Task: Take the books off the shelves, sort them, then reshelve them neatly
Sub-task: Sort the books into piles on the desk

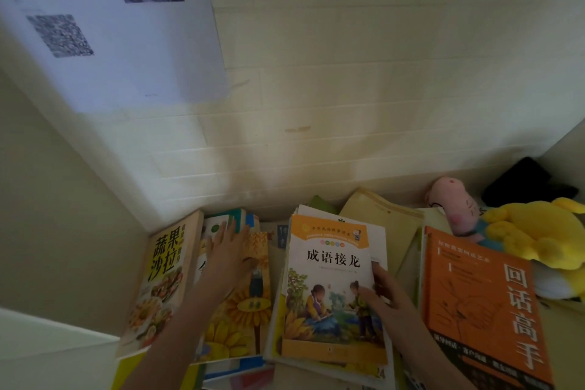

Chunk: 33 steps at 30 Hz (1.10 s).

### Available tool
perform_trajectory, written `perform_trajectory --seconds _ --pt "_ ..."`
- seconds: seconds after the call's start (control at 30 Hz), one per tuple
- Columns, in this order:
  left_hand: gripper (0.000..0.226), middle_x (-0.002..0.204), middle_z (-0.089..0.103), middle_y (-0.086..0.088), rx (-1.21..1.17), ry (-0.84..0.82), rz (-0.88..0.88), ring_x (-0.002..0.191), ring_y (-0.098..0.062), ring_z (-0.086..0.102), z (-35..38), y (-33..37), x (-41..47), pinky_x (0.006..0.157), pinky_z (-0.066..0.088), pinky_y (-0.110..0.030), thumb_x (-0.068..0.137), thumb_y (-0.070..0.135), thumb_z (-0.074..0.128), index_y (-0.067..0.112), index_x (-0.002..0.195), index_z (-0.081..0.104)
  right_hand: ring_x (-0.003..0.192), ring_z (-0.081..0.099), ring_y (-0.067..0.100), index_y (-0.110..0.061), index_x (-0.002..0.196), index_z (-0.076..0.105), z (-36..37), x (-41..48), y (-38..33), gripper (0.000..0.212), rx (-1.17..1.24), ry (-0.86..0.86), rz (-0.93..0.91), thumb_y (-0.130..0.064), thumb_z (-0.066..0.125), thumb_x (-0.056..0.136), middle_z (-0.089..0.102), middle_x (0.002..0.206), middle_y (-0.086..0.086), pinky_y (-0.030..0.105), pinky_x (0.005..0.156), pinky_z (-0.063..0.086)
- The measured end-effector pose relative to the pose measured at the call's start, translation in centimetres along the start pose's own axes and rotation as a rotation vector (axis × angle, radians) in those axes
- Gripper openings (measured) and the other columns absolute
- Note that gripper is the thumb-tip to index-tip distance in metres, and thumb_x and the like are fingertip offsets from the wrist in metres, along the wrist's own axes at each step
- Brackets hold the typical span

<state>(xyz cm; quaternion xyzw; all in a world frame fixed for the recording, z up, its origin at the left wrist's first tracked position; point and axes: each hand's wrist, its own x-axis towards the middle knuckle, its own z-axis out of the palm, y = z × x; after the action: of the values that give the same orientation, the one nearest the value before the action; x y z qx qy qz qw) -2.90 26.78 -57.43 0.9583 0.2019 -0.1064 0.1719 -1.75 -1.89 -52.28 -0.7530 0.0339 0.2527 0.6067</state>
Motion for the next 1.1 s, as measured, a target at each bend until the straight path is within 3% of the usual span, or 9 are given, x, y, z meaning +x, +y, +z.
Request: perform_trajectory --seconds 0.4,0.47,0.6,0.67,0.73,0.83,0.9,1.0,1.1 --pt "0.082 0.14 0.035 -0.004 -0.062 -0.227 0.039 0.131 -0.026 0.033 -2.8 -1.2 2.5 0.105 0.034 -0.038 0.065 0.048 0.081 0.03 0.135 0.043 0.099 0.049 -0.002 -0.032 0.126 0.041 0.0 -0.1 0.5 0.045 0.105 -0.04 -0.017 -0.011 0.06 0.091 0.05 0.114 -0.019 0.002 0.062 0.046" --pt "0.076 0.127 0.041 0.004 -0.168 -0.205 0.085 0.12 -0.021 0.045 -4.5 -0.9 2.1 0.094 0.042 -0.033 0.064 0.039 0.083 0.03 0.129 0.045 0.109 0.046 0.007 -0.031 0.127 0.041 0.1 -0.1 0.4 0.045 0.117 -0.037 -0.02 -0.01 0.06 0.091 0.049 0.114 -0.02 0.002 0.063 0.046" --pt "0.051 0.096 0.064 0.01 -0.338 -0.041 0.132 0.061 -0.009 0.067 -10.7 -0.5 0.4 0.054 0.054 -0.027 0.066 0.028 0.084 0.038 0.103 0.05 0.109 0.051 0.007 -0.034 0.125 0.042 0.0 0.0 0.3 0.041 0.097 -0.042 -0.029 -0.014 0.059 0.093 0.05 0.112 -0.023 0.003 0.065 0.047" --pt "0.047 0.093 0.065 0.011 -0.396 0.011 0.193 0.063 -0.007 0.068 -14.0 -0.2 -0.6 0.053 0.055 -0.026 0.065 0.027 0.084 0.04 0.099 0.054 0.11 0.052 0.003 -0.039 0.122 0.043 0.1 -0.1 0.1 0.035 0.062 -0.031 -0.027 -0.03 0.058 0.091 0.051 0.123 -0.017 0.011 0.081 0.05" --pt "0.045 0.096 0.066 0.011 -0.443 -0.008 0.275 0.079 -0.01 0.068 -16.8 0.4 -1.9 0.056 0.055 -0.026 0.059 0.039 0.085 0.042 0.096 0.061 0.134 0.033 0.005 -0.042 0.132 0.041 0.0 -0.1 0.0 0.05 -0.076 0.041 -0.083 -0.053 0.049 0.084 0.032 0.144 -0.018 0.03 0.111 0.035" --pt "0.068 0.101 0.068 0.012 -0.459 -0.012 0.383 0.098 -0.016 0.063 -20.3 2.0 -4.0 0.066 0.057 -0.031 0.04 0.069 0.073 0.041 0.101 0.065 0.133 0.012 -0.018 -0.053 0.135 0.035 0.1 -0.8 -1.7 0.053 -0.137 0.051 -0.268 -0.072 0.034 0.086 0.018 0.143 -0.04 0.026 0.114 0.016" --pt "0.081 0.102 0.07 0.011 -0.505 -0.032 0.406 0.093 -0.013 0.068 -22.1 3.3 -4.8 0.067 0.058 -0.03 0.034 0.076 0.073 0.039 0.106 0.064 0.136 0.019 -0.016 -0.056 0.137 0.034 0.4 -1.2 -3.2 0.065 -0.081 -0.089 -0.359 -0.084 0.033 0.077 0.025 0.145 -0.04 0.023 0.112 0.022" --pt "0.06 0.097 0.072 0.011 -0.531 -0.268 0.525 0.088 -0.007 0.07 -22.8 7.1 -5.5 0.069 0.058 -0.026 0.048 0.061 0.077 0.041 0.103 0.065 0.122 0.057 0.013 -0.038 0.143 0.033 0.9 -1.5 -4.8 0.095 0.141 -0.328 -0.322 -0.087 0.052 0.064 0.052 0.139 -0.016 0.031 0.096 0.049" --pt "0.053 0.093 0.068 0.014 -0.446 -0.262 0.512 0.081 -0.005 0.067 -18.7 11.6 -3.5 0.069 0.054 -0.017 0.063 0.051 0.08 0.04 0.11 0.058 0.104 0.066 0.017 -0.024 0.137 0.044 0.9 -2.5 -5.8 0.062 0.186 -0.412 -0.334 -0.042 0.07 0.083 0.068 0.117 -0.003 0.026 0.08 0.053"
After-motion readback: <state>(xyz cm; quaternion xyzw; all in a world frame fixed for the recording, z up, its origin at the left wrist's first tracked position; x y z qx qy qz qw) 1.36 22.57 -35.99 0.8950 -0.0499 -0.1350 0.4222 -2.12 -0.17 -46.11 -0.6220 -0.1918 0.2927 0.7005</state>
